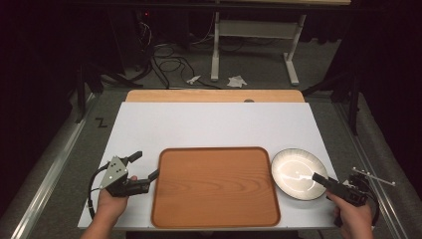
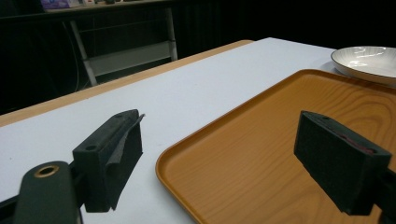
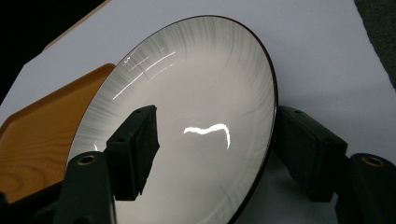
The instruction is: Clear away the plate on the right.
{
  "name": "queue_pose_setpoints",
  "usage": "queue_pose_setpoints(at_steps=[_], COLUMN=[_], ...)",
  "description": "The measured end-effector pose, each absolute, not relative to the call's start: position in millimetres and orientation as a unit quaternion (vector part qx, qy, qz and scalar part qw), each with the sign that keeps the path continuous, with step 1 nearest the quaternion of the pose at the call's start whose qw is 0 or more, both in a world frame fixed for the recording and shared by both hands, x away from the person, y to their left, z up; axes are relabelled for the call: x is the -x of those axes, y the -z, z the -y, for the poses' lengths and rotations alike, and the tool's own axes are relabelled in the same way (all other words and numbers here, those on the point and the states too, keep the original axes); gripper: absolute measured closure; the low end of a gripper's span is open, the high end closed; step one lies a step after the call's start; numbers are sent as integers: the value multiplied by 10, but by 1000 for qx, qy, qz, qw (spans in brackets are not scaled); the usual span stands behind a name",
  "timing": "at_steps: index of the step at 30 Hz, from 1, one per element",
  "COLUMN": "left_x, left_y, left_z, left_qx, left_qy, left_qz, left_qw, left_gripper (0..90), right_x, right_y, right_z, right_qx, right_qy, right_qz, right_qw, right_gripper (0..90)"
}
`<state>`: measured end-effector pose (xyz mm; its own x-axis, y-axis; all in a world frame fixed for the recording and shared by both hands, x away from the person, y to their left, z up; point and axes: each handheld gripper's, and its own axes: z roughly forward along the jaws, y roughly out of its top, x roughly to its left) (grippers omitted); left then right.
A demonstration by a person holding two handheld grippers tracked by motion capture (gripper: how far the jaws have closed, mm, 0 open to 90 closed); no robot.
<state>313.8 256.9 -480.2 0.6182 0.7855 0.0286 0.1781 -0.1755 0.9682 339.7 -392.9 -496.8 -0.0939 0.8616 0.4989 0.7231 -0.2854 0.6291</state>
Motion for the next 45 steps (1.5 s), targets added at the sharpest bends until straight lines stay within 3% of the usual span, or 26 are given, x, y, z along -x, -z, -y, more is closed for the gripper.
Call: queue_pose_setpoints(at_steps=[12, 20, 29, 34, 45], left_x=[-3133, -3134, -3135, -3135, -3132], left_y=[4795, 4796, 4798, 4799, 4801], left_z=[-2577, -2576, -2571, -2570, -2561], left_qx=[-713, -713, -713, -712, -716], left_qy=[-278, -278, -278, -277, -278], left_qz=[-337, -337, -338, -338, -334], left_qw=[548, 548, 549, 549, 546], left_gripper=[160, 161, 161, 161, 161], right_x=[-3412, -3416, -3405, -3405, -3414], right_y=[5024, 5041, 5069, 5078, 5109], right_z=[3952, 3996, 4040, 4077, 4114], right_qx=[-687, -684, -690, -702, -709], right_qy=[-430, -437, -440, -435, -442], right_qz=[-585, -583, -574, -564, -549], right_qw=[42, 27, 29, 7, -8], right_gripper=[426, 439, 555, 672, 722])
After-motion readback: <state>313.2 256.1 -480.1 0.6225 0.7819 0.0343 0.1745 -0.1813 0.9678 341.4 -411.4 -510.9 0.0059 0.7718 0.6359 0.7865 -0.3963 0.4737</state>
